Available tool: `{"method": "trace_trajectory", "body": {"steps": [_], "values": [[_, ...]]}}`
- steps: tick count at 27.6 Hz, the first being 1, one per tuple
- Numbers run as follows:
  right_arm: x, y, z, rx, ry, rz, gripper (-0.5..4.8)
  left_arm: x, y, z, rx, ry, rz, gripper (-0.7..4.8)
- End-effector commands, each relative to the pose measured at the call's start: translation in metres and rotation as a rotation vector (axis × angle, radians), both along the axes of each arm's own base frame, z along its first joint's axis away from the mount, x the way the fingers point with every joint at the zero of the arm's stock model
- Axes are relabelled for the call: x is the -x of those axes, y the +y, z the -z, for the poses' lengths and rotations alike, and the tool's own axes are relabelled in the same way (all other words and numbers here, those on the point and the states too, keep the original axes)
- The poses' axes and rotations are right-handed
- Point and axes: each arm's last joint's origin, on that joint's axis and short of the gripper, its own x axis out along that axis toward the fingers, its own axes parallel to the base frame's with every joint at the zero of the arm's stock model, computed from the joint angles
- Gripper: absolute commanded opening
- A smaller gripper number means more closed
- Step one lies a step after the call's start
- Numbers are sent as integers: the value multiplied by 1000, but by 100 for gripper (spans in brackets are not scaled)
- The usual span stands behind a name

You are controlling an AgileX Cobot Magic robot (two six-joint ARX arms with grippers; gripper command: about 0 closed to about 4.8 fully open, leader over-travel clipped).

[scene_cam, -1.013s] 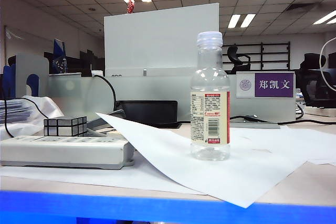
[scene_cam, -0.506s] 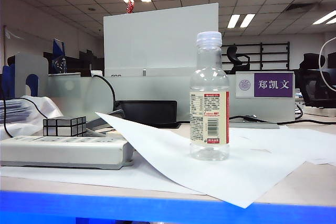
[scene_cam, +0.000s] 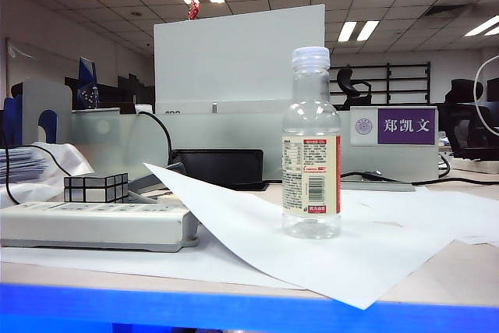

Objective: Press the button on the power strip.

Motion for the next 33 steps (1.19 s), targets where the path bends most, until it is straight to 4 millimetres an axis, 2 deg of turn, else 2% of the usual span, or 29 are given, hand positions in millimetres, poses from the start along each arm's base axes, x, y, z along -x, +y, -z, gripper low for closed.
{"method": "trace_trajectory", "body": {"steps": [1, 13, 16, 21, 27, 33], "values": [[0, 0, -1, 4, -13, -1, 3, 0, 0, -2, -5, -14, 5, -4], [0, 0, -1, 4, -13, -1, 3, 0, 0, -1, -10, -12, 5, -4], [0, 0, -1, 4, -13, -1, 3, 0, 1, -1, -129, -32, -14, -4], [0, 0, -1, 4, -13, -1, 3, 0, 1, -1, -226, -47, -30, -4], [0, 0, -1, 4, -13, -1, 3, -1, 2, -3, -205, -47, -172, -4], [0, 0, -1, 4, -13, -1, 4, -1, 1, -2, -135, -35, -155, -4]]}}
